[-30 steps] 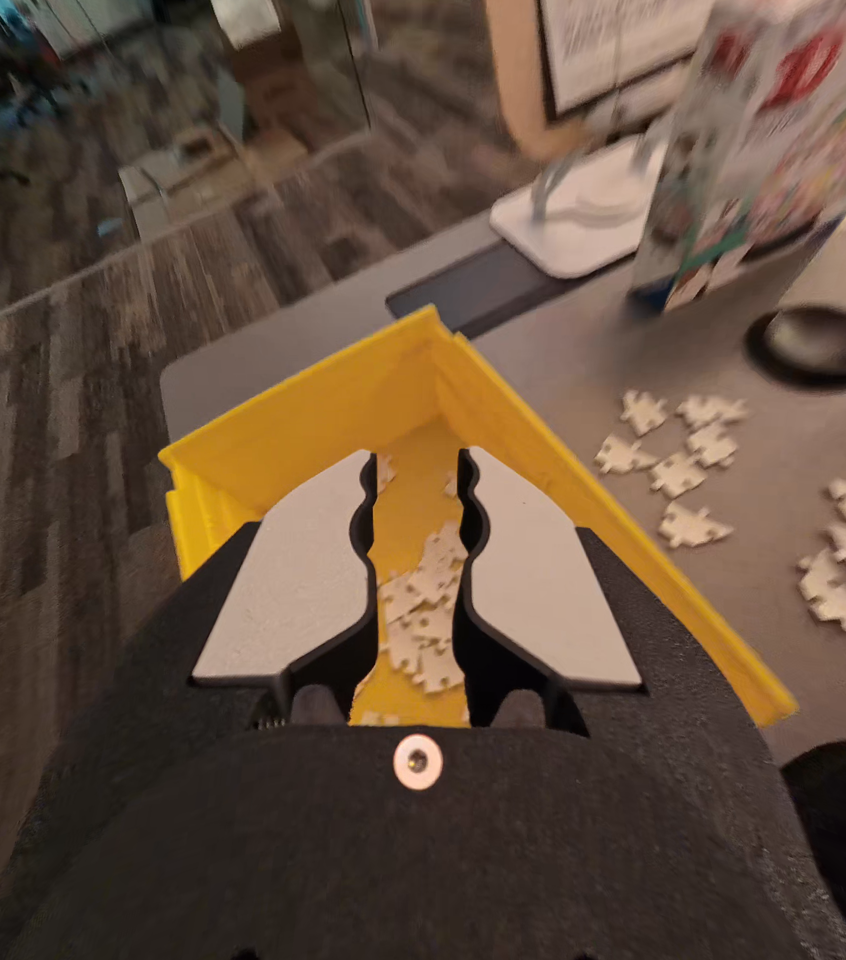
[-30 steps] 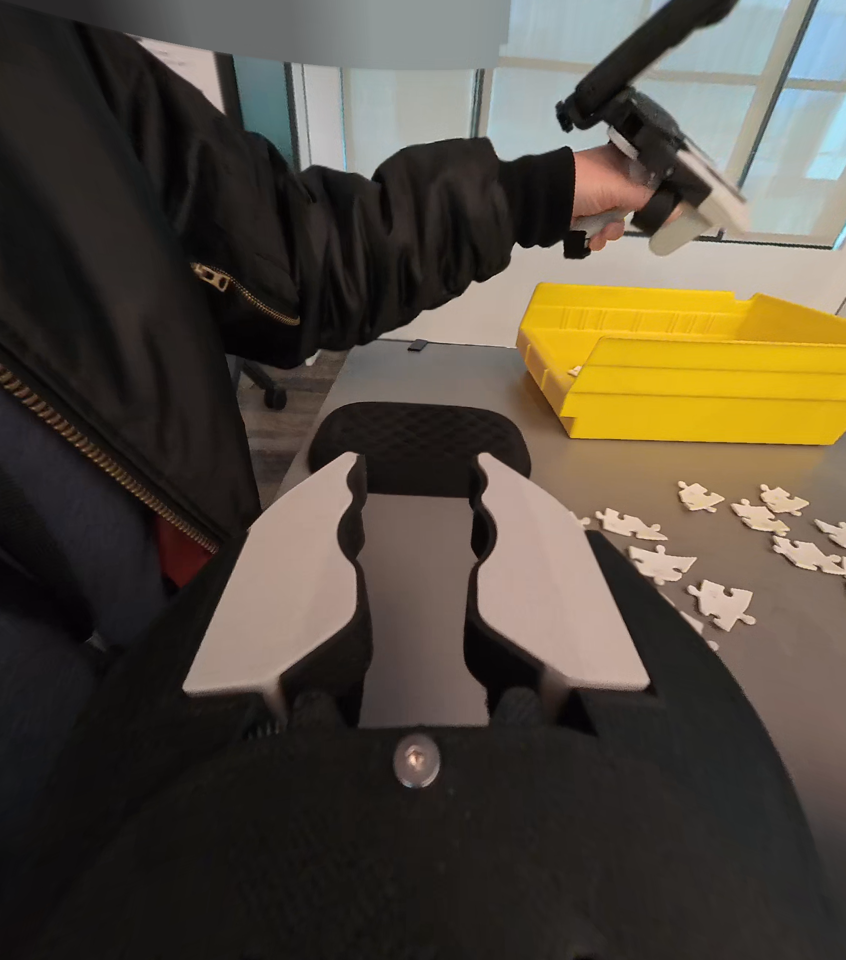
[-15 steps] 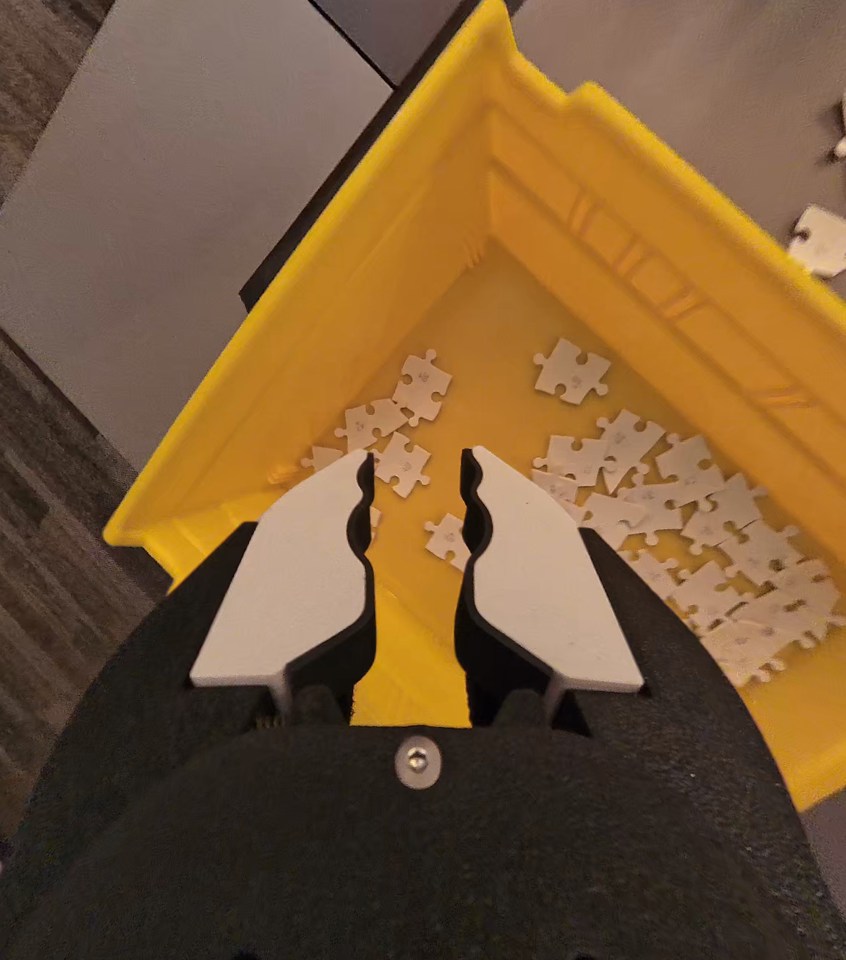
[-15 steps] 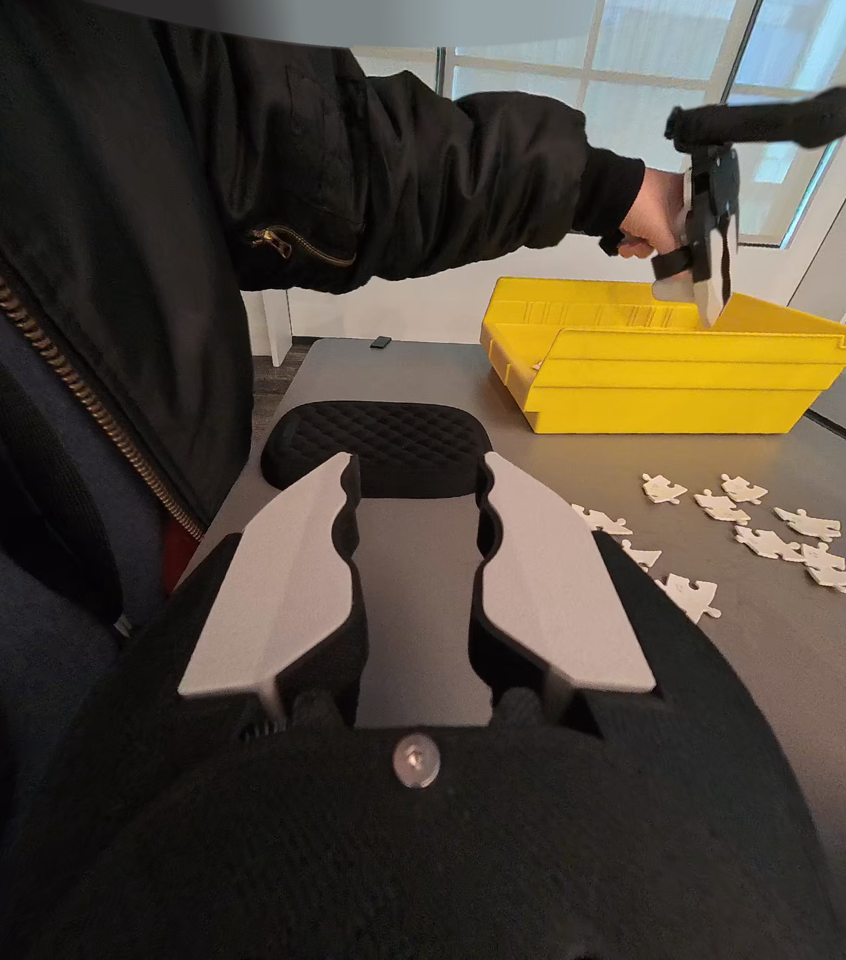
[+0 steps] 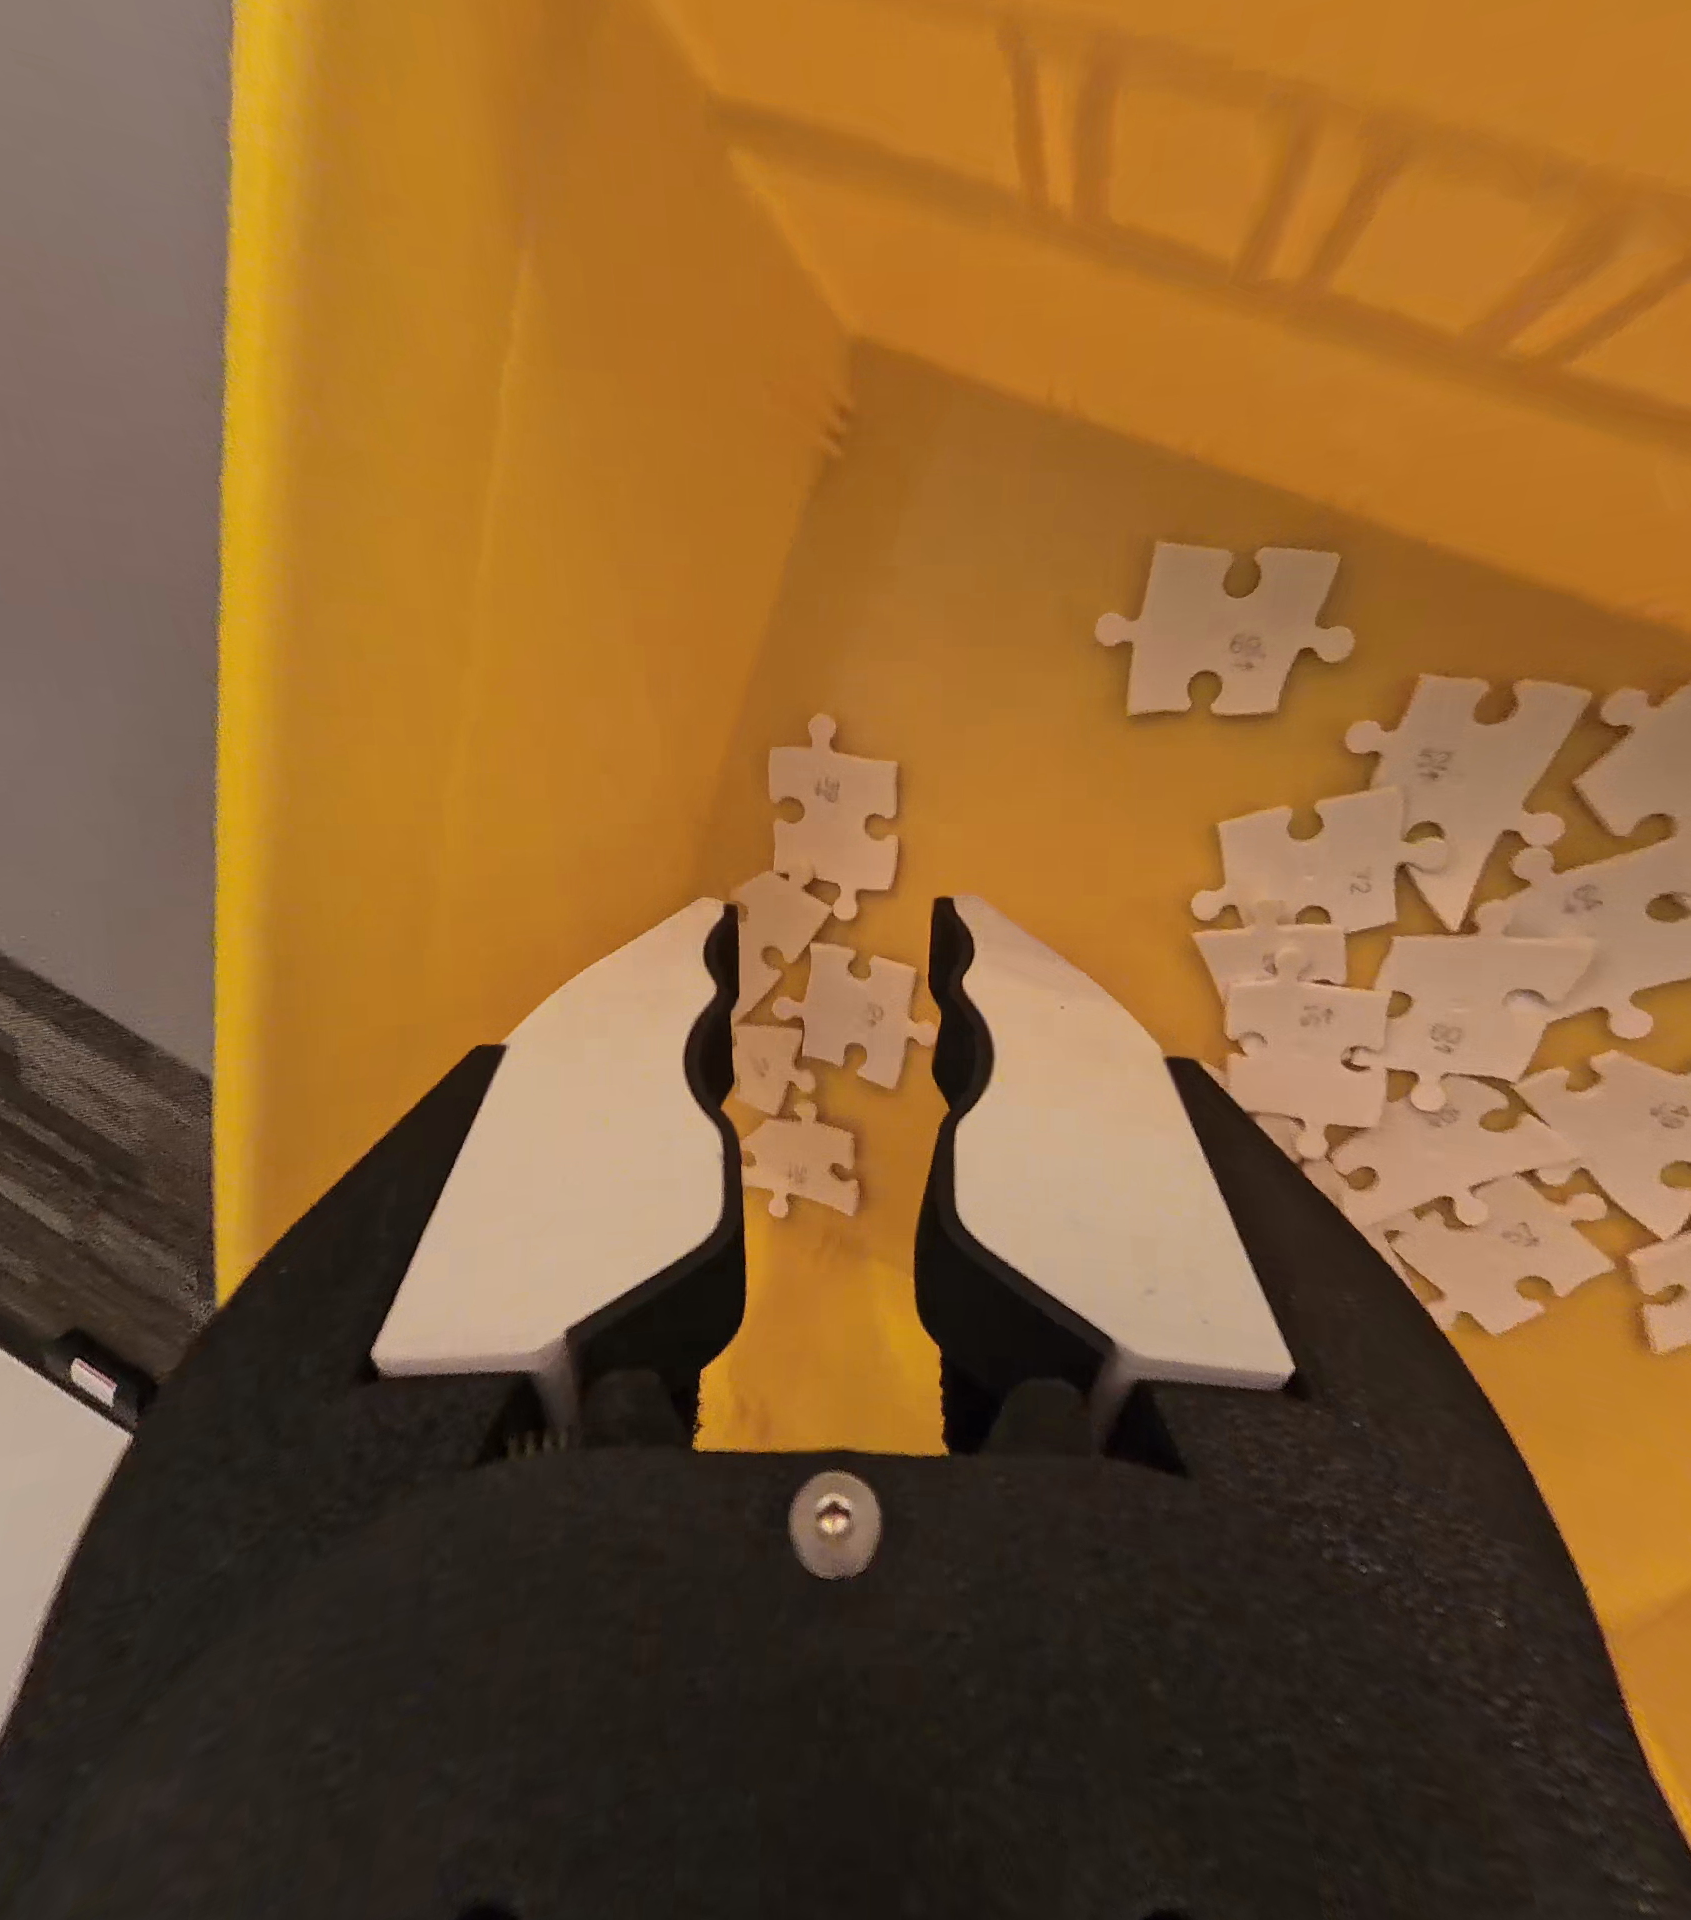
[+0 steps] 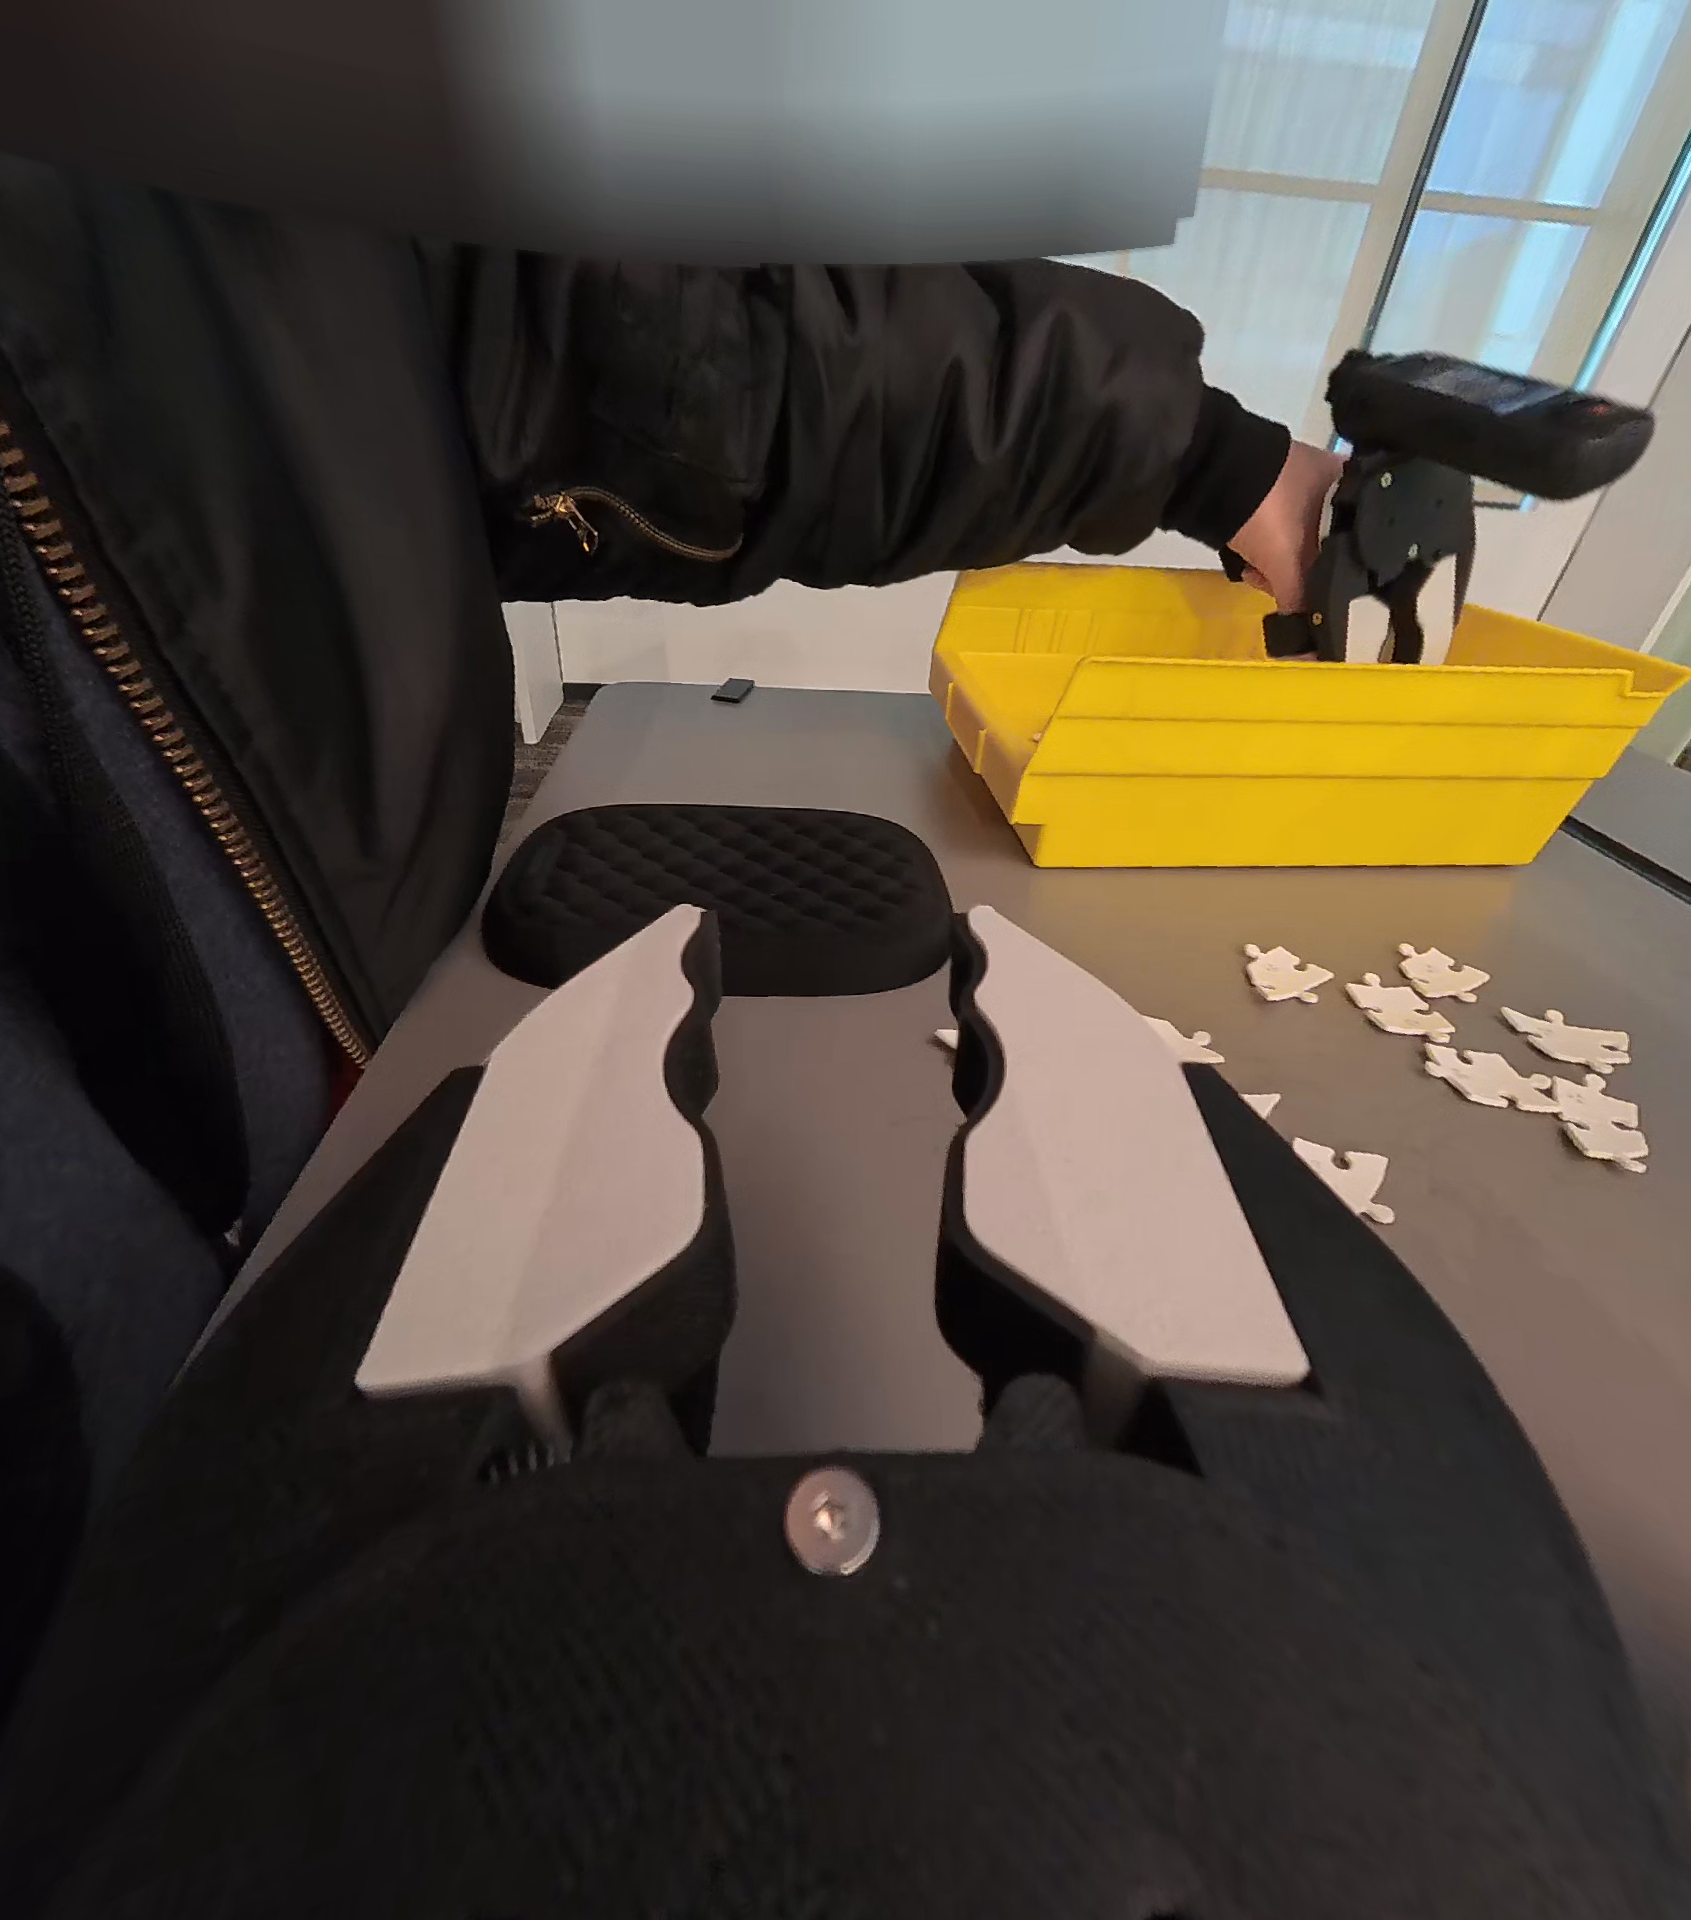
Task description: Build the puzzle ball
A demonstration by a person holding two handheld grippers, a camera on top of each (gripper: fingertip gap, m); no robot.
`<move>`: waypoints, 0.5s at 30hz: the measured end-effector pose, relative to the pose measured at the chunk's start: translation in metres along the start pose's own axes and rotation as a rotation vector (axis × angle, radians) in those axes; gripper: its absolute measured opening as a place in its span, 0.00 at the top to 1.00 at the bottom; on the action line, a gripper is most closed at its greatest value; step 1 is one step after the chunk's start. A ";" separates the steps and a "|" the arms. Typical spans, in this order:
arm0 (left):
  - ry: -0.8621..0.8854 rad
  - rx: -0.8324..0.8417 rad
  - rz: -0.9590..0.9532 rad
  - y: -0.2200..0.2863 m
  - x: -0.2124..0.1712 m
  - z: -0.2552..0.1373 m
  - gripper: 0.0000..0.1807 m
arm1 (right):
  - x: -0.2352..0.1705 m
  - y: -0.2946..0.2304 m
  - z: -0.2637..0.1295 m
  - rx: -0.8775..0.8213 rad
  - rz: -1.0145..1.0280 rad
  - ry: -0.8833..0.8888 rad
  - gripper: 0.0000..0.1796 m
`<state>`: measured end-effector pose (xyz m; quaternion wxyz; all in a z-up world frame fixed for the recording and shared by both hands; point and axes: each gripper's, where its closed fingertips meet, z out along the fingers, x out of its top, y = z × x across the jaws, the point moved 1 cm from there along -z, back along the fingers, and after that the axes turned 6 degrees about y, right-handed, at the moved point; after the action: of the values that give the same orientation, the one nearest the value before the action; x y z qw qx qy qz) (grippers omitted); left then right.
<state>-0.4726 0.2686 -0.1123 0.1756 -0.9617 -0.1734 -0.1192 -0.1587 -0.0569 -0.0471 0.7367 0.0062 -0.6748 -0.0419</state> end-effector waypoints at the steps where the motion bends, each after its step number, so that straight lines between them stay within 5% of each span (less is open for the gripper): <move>1: -0.014 -0.016 0.003 0.000 0.000 0.004 0.81 | 0.000 0.001 0.000 -0.004 -0.001 0.000 0.76; 15: -0.070 -0.130 0.067 -0.003 -0.002 0.027 0.81 | -0.007 -0.003 0.003 0.039 0.043 -0.031 0.76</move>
<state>-0.4711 0.2806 -0.1371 0.1104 -0.9800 -0.1389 -0.0904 -0.1621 -0.0590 -0.0544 0.7265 0.0055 -0.6870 -0.0132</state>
